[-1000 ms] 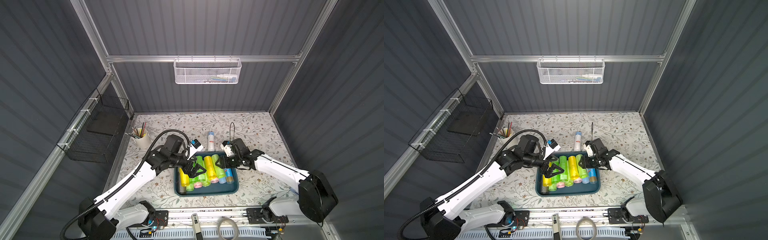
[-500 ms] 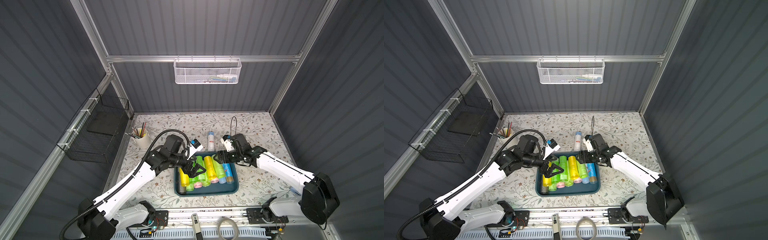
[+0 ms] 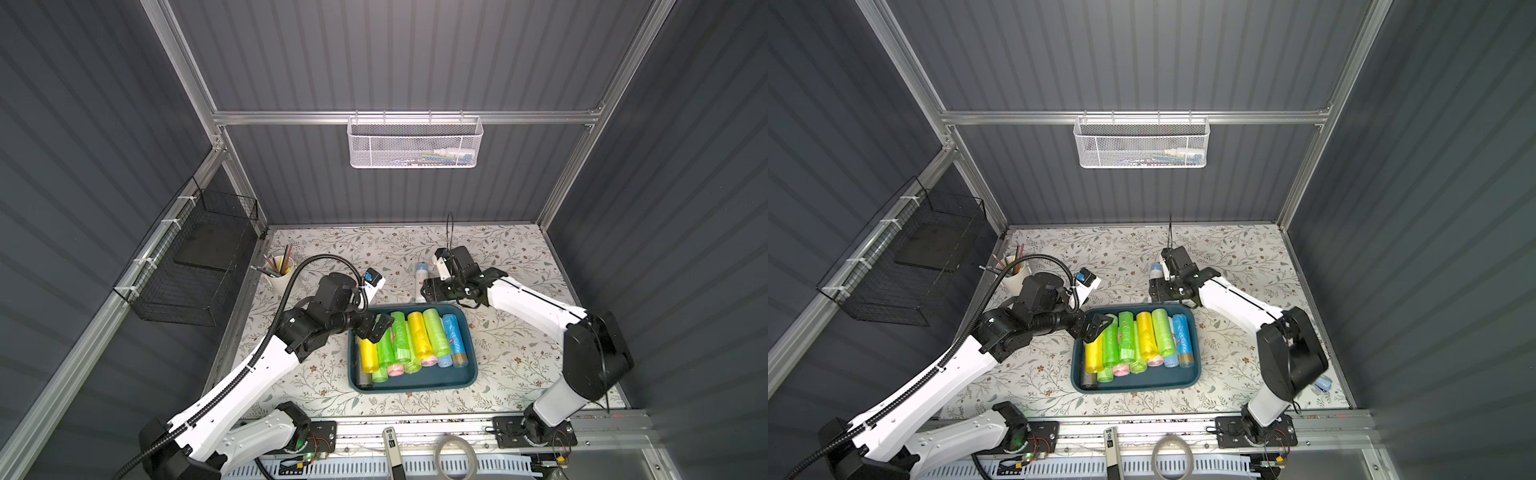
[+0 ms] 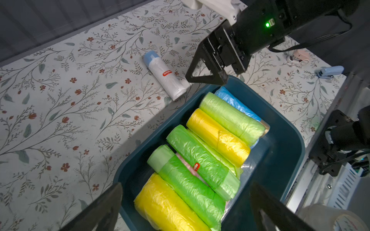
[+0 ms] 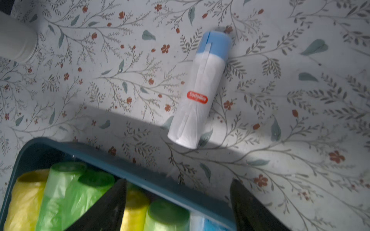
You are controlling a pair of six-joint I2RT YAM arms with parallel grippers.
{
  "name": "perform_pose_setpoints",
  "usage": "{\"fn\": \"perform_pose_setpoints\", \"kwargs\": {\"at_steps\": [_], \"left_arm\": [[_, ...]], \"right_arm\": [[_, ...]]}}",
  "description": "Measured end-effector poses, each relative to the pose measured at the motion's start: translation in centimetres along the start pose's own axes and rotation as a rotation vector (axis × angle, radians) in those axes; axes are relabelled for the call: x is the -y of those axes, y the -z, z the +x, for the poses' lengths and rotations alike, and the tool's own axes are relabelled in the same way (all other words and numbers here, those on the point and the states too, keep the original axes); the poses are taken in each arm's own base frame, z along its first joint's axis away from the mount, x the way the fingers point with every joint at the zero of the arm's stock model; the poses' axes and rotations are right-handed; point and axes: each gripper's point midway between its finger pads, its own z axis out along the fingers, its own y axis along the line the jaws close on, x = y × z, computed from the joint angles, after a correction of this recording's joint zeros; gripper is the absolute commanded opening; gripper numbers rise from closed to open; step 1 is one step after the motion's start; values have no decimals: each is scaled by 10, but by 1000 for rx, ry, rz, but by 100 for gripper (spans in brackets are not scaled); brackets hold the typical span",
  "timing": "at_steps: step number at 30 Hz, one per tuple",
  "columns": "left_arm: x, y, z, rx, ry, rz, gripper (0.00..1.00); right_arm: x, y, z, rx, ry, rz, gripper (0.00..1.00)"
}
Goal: Put the roll of trash bags into the storage box
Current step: Place the roll of trash bags in the storage box, then pick up the roll of trash bags from the center of the board.
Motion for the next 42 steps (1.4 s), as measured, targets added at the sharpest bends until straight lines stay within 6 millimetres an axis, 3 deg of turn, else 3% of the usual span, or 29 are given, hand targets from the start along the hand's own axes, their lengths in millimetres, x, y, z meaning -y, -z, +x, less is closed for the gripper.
{"fn": "perform_pose_setpoints", "kwargs": {"at_steps": [10,16,20,26,37,42], "left_arm": [[-7,-6,3,-21,5,-39,100],[-8,-6,3,-21,5,-40,100],[-8,-6,3,-21,5,-40,100],[-8,-8,4,-28,6,-43,100],[-11,-9,5,-32,6,-58,100],[-12,-12,7,-45,7,-59,100]], "right_arm": [[19,-58,-25,-7,1,83,76],[25,-86,-30,-27,2,95,73],[31,-99,-24,-51,-5,98,72],[36,-111,-15,-79,-10,94,68],[46,-114,-34,-54,-21,87,53],[59,-117,-36,-65,-33,99,56]]}}
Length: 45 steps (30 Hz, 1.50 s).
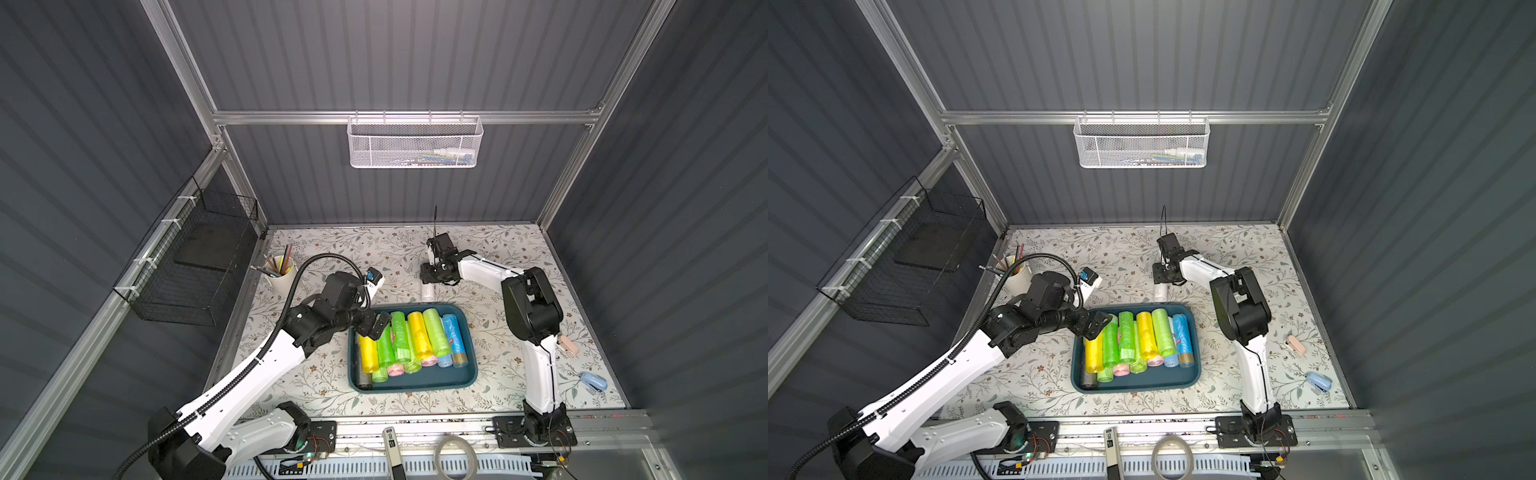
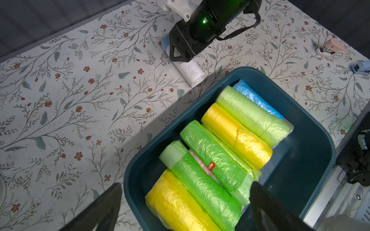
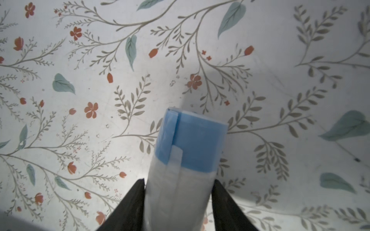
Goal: Put the roll of trash bags into the storage box
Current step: Pick up the roll of trash bags from the center of the board, then place the roll of trash bags in the storage box.
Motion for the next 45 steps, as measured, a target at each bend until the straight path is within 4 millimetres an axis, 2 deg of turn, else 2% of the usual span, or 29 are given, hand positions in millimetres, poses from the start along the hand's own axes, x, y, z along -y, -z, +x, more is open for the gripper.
{"fn": "perform_pose_setpoints", "kwargs": {"at_steps": [4,10,16,19,23,27,31,35,45], "left_arm": [[-1,0,0,0,0,-3,100],[-1,0,0,0,0,-6,100],[-1,0,0,0,0,-6,100],[-1,0,0,0,0,-6,100],[-1,0,0,0,0,-5,100],[1,0,0,0,0,3,100],[5,0,0,3,0,32,100],[11,1,0,3,-1,62,100],[31,13,-6,59,-13,174,100]], "right_arm": [[6,0,3,-23,0,7,55],[8,0,8,-41,13,13,44],[10,1,6,-37,24,18,41],[14,8,2,-28,31,24,41],[22,36,-16,22,34,35,41],[28,78,-43,120,35,43,41],[34,113,-54,185,35,48,41],[39,133,-47,199,32,49,41],[31,157,2,160,3,-28,41]]}}
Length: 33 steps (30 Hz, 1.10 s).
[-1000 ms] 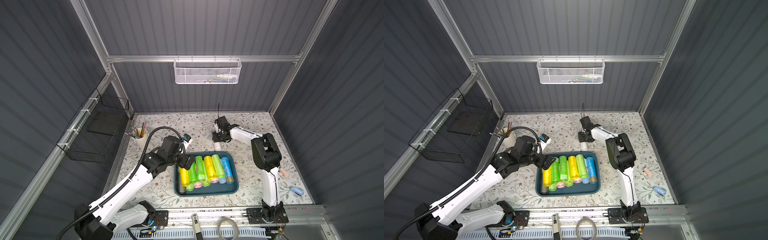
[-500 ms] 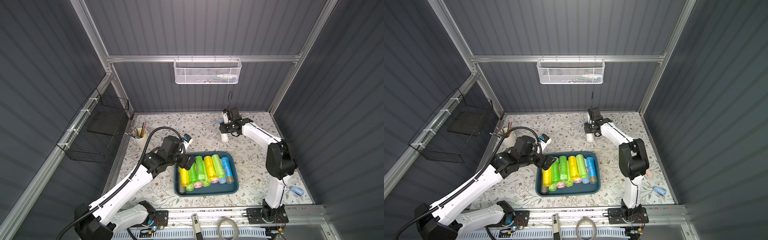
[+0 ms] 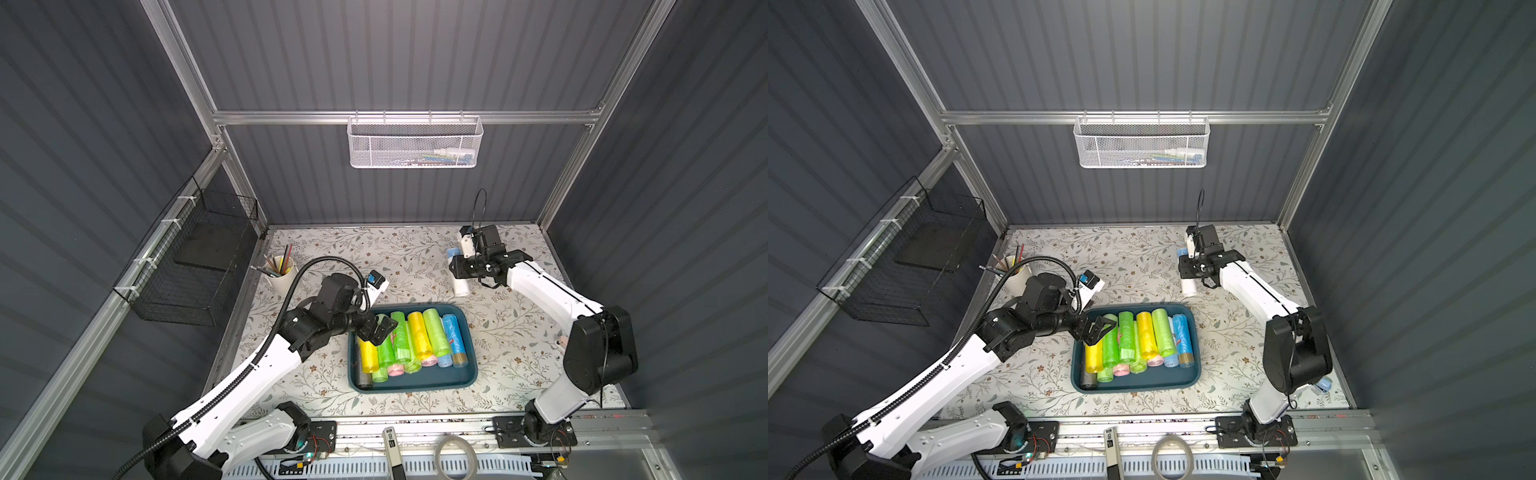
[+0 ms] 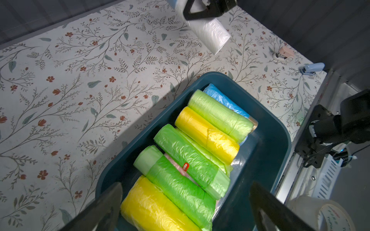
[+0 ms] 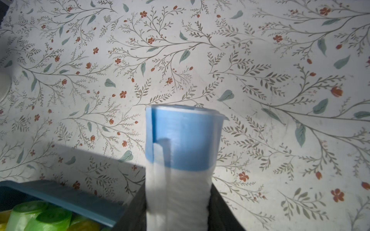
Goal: Put the roll of trash bags into the storage box
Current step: Place the roll of trash bags in the storage box.
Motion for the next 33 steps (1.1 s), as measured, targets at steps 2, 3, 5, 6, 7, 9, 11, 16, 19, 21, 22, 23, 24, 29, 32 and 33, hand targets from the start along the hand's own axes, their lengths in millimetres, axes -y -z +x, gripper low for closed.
{"fn": "perform_pose_setpoints", "kwargs": {"at_steps": [2,3,5,6,7,9,11,16,19,21,22,23,24,29,32,33], "left_arm": [[5,1,-2,9,-4,26,100],[7,1,-2,13,-8,42,100],[13,1,-3,17,-13,74,100],[16,0,-3,18,-14,91,100],[17,0,-2,17,-14,103,100],[20,0,-2,16,-14,118,100],[22,1,-2,17,-18,131,100],[25,1,-2,18,-22,145,100],[25,1,-2,19,-22,147,100],[25,1,-2,19,-22,147,100],[25,1,-2,19,-22,147,100],[25,1,-2,19,-22,147,100],[25,1,-2,19,-22,147,100],[25,1,-2,18,-22,147,100],[25,1,-2,19,-22,147,100],[25,1,-2,19,-22,147,100]], "right_arm": [[-3,5,8,-8,-10,-23,41],[-5,8,13,-13,-16,-36,41],[-8,14,21,-25,-25,-56,41],[-9,17,26,-27,-28,-66,41],[-10,20,29,-30,-32,-76,41],[-13,26,38,-35,-42,-92,41],[-16,33,47,-37,-50,-109,41],[-25,41,68,-54,-61,-139,41],[-29,42,83,-76,-67,-151,41],[-31,42,93,-92,-70,-155,41],[-32,42,97,-98,-72,-156,41],[-32,43,100,-103,-75,-157,41],[-32,43,103,-107,-80,-157,41],[-35,45,116,-120,-90,-163,41],[-35,44,123,-132,-95,-164,41],[-36,44,125,-136,-97,-164,41]]}}
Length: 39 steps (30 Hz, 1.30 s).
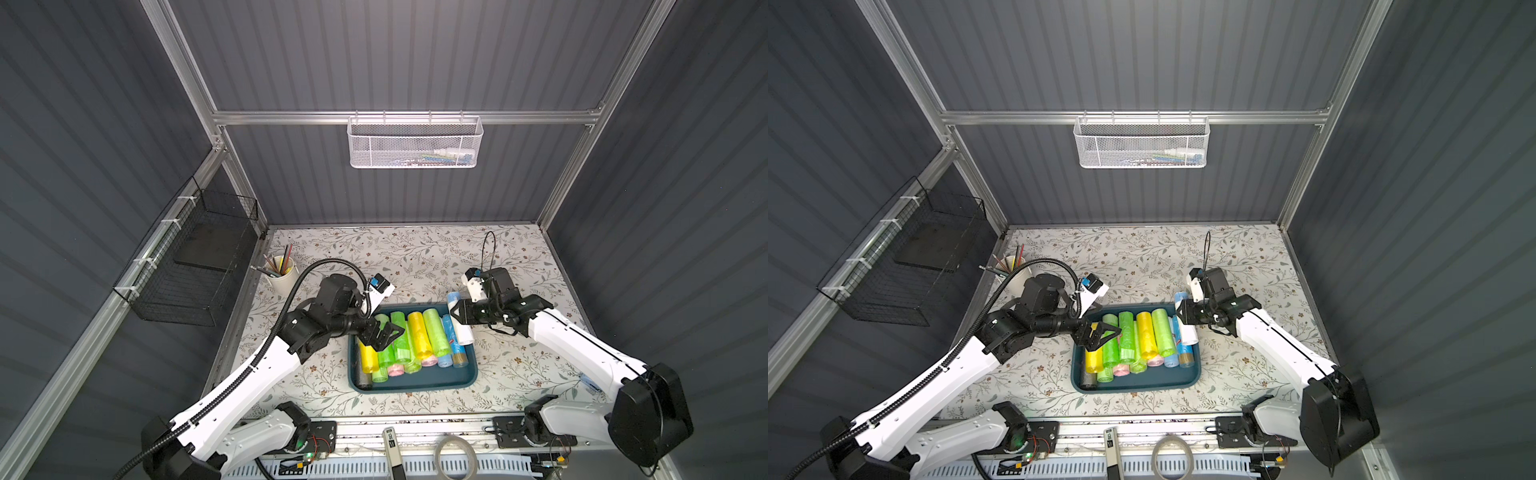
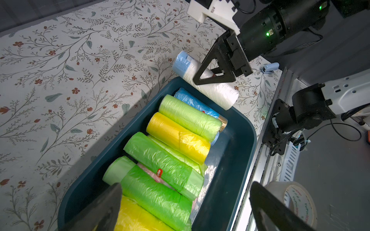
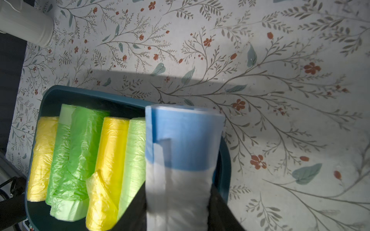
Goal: Put the roll of trash bags into the storage box
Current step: Place the roll of trash bags in the storage box.
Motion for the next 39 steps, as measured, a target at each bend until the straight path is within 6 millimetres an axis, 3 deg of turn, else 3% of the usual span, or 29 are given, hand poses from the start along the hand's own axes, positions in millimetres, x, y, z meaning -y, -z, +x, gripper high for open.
{"fn": "perform_pose_setpoints", "kwargs": {"at_steps": [17,39], "left_arm": [[0,0,0,-1,1,0,100],[2,0,0,-1,1,13,100]], "right_arm": [[-8,-9,24,-50,-4,1,41],[-7,-24,34,-92,-10,13,41]]}}
